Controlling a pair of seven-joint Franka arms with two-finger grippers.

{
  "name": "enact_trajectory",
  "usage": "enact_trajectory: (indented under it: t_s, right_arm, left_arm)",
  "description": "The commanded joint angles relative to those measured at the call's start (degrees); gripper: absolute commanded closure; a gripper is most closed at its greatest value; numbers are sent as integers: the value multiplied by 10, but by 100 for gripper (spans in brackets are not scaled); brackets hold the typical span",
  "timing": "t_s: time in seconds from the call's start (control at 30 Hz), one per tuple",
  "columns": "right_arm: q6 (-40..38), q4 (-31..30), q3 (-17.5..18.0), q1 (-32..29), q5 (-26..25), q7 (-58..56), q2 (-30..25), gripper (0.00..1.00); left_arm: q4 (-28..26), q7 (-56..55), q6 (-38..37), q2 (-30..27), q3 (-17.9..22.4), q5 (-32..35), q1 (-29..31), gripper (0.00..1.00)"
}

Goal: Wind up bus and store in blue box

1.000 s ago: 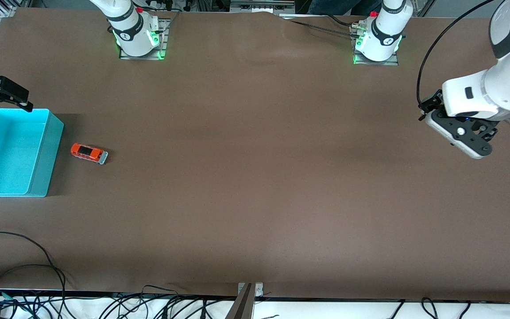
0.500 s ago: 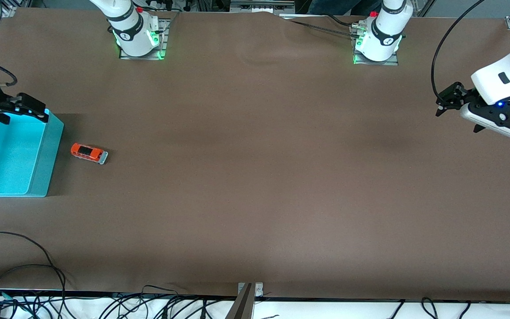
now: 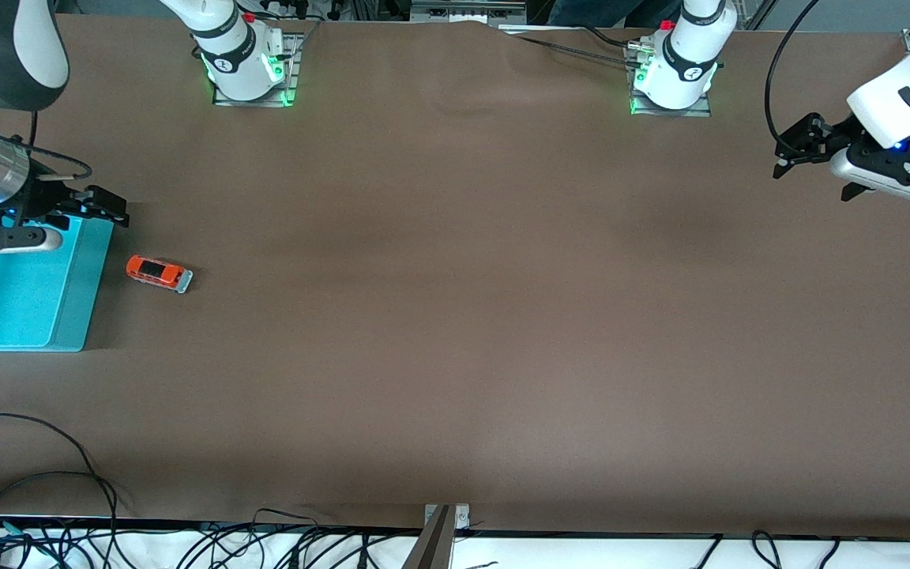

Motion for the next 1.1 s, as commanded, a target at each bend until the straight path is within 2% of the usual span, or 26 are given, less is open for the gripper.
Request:
enact_trajectory:
  t_s: [0.0, 0.3, 0.53, 0.7, 0.83, 1.07]
  right_arm:
    - [49, -42, -2, -3, 1, -5, 0, 0]
    - [118, -110, -11, -24, 1, 2, -1, 0]
    - [136, -127, -11, -52, 1, 3, 12, 0]
    - [211, -181, -11, -59, 1, 5, 9, 0]
    - [254, -213, -11, -60, 1, 61, 10, 0]
    - [263, -225, -8, -59, 0, 163, 13, 0]
  left_arm:
    - [-13, -27, -3, -12, 0, -24, -1, 0]
    - [-2, -34, -7, -7, -11, -16, 4, 0]
    - [5, -34, -9, -5, -32, -13, 24, 0]
    - [4, -34, -10, -5, -32, -13, 25, 0]
    - [5, -34, -16, -4, -33, -12, 36, 0]
    - [5, -34, -17, -4, -52, -12, 50, 0]
